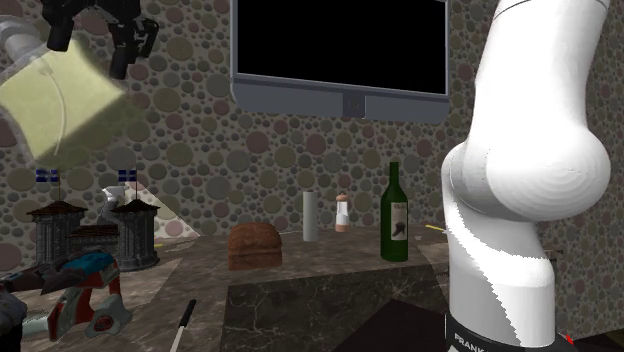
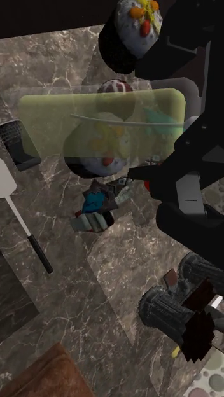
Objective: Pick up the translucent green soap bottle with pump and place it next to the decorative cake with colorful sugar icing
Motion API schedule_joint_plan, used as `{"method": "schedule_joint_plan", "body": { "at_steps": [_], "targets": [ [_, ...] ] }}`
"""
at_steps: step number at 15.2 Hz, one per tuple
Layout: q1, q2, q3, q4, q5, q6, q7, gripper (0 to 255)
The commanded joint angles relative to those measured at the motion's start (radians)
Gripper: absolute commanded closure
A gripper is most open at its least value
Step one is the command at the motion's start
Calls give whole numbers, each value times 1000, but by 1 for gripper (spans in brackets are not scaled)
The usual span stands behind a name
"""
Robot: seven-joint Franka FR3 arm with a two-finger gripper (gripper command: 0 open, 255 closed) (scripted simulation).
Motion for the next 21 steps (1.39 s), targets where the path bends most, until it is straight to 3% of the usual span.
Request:
{"method": "schedule_joint_plan", "body": {
  "at_steps": [1, 11, 15, 18, 21],
  "targets": [
    [14, 37, 34, 35, -10, 6, 52, 255],
    [113, 309, 190, 328, -145, -22, 324, 255],
    [187, 458, 232, 504, -235, -67, 430, 255],
    [278, 604, 248, 696, -321, -132, 507, 255],
    [268, 584, 243, 626, -310, -80, 506, 255]
  ]
}}
